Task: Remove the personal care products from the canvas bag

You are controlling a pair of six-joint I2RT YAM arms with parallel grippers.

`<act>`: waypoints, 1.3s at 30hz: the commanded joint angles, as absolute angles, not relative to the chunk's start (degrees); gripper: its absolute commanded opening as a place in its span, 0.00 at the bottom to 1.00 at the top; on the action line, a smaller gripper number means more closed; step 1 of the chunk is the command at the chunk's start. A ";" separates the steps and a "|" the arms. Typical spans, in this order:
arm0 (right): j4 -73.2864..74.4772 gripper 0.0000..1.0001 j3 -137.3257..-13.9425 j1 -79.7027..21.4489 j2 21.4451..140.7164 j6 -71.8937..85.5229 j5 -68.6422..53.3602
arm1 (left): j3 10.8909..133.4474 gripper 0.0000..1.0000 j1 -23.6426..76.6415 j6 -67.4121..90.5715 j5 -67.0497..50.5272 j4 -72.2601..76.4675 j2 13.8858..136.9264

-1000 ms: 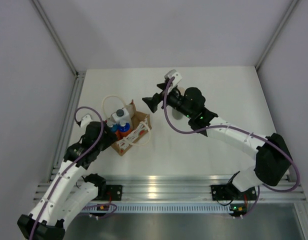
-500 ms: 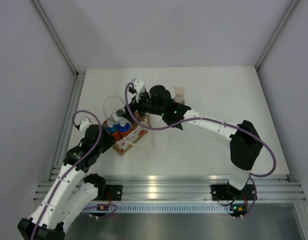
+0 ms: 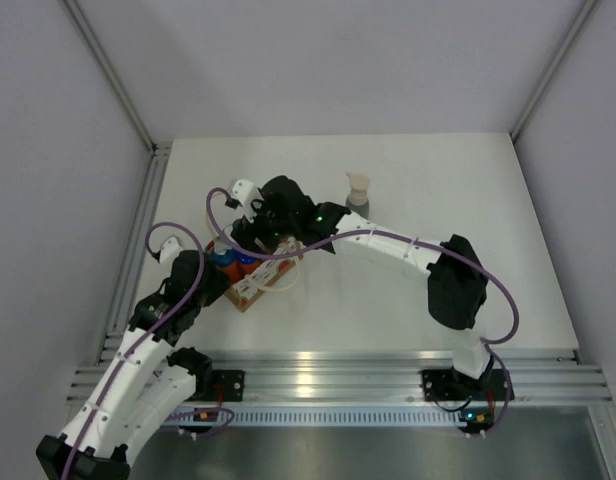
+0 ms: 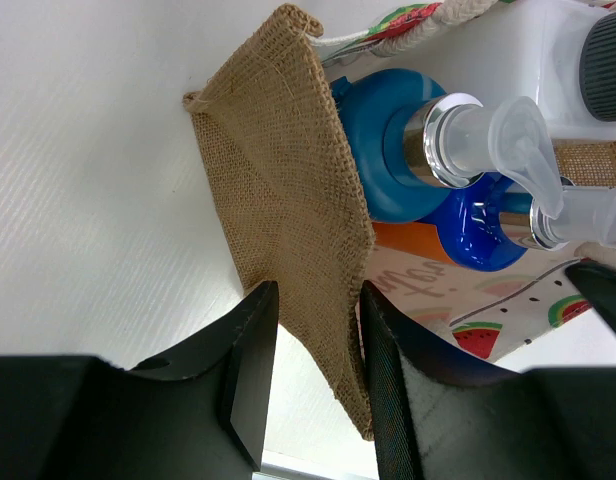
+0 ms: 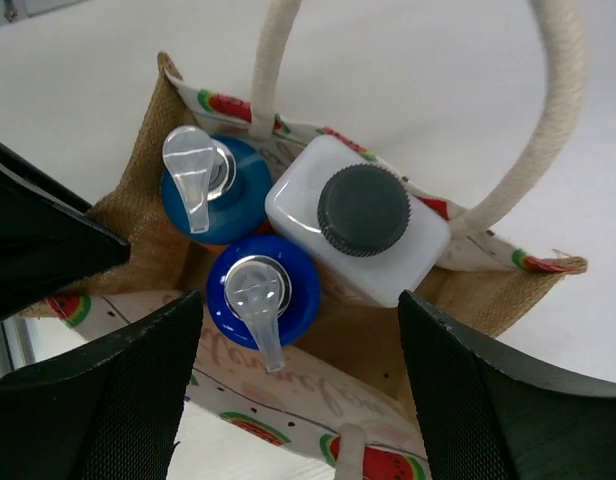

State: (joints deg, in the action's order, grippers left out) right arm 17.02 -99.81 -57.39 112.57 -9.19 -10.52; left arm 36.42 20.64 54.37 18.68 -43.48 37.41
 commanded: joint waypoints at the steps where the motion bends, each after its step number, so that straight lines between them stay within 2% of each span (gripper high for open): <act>1: 22.59 0.76 -103.27 -59.41 114.16 -10.55 -9.14 | 35.51 0.43 20.30 54.41 19.25 -43.51 37.09; 9: 23.38 0.72 -104.85 -59.76 116.37 -9.32 -10.19 | 35.60 0.43 20.30 54.58 18.55 -43.42 37.35; 16: 23.38 0.77 -105.64 -60.29 118.39 -9.14 -8.62 | 35.77 0.43 20.30 54.40 18.37 -43.42 37.35; 26: 23.20 0.77 -107.23 -60.29 121.81 -8.09 -7.29 | 35.77 0.43 20.30 54.49 17.84 -43.42 37.18; 39: 15.13 0.71 -101.88 -60.21 121.64 -5.98 -6.51 | 35.51 0.43 20.30 54.40 17.67 -43.42 37.09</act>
State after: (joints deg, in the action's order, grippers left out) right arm 21.34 -103.66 -59.24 122.52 -6.98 -7.77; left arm 36.25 20.64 54.35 17.61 -43.48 37.34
